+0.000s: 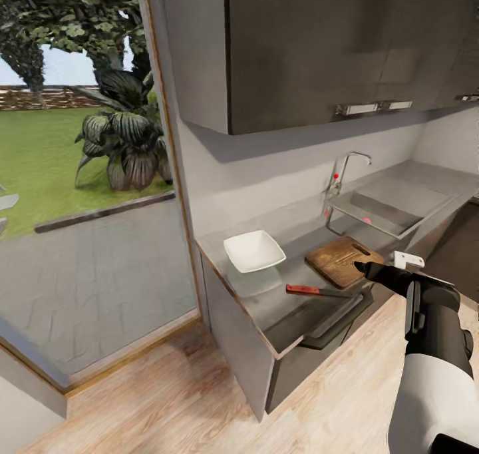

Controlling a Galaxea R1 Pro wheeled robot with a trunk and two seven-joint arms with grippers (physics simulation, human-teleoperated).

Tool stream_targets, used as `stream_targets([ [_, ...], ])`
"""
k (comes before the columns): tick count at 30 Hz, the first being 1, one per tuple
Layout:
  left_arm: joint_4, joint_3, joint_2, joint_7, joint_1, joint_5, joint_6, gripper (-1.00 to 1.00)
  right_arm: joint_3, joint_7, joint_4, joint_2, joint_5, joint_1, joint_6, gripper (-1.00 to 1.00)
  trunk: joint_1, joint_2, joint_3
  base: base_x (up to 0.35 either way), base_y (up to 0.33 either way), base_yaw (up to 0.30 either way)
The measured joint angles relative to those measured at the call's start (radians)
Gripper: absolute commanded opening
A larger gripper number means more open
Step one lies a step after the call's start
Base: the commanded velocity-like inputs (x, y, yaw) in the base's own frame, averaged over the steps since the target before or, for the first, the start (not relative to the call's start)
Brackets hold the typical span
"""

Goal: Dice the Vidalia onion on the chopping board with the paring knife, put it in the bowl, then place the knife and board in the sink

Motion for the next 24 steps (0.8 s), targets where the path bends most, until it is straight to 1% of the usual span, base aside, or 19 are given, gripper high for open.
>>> stream_targets([
  [24, 0.000, 0.000, 0.000, 0.000, 0.000, 0.000, 0.000, 1.00, 0.002, -0.003, 0.000, 0.002, 0.000, 0.000, 0.001, 1.00, 0.000, 0.000, 0.000, 0.000, -0.324, 0.000],
])
